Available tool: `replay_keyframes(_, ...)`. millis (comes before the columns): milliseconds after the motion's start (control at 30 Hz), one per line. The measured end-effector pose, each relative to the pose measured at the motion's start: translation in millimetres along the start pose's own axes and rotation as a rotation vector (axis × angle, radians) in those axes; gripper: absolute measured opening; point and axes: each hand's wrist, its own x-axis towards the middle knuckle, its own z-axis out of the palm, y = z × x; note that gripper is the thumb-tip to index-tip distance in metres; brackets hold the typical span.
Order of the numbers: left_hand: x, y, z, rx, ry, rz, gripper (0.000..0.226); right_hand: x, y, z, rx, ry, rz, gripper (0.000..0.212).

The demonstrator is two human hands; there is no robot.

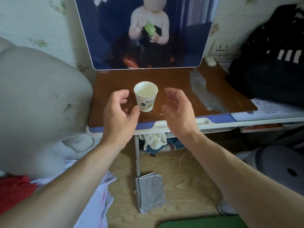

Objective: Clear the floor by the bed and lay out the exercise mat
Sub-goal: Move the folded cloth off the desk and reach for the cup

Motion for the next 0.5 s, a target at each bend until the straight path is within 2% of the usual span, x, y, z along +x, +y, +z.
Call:
replay_keyframes(167,39.4,-21.6,29.3,0.005,-0.209,-0.123,0.078,43.7,19.3,23.6,-0.054,-0.164,0.033,0.077)
replay_keyframes(333,43.9,-29.4,36.2,-0.031,-0.228,-0.062,0.066,56.5,29.7,30.3,0.009,-0.19,-0.029,0.054)
replay_keyframes(500,40.8,-25.0,37.8,-0.047,-0.242,-0.002,0.064,55.4,32.1,25.7,0.046,-0.187,-0.085,0.056)
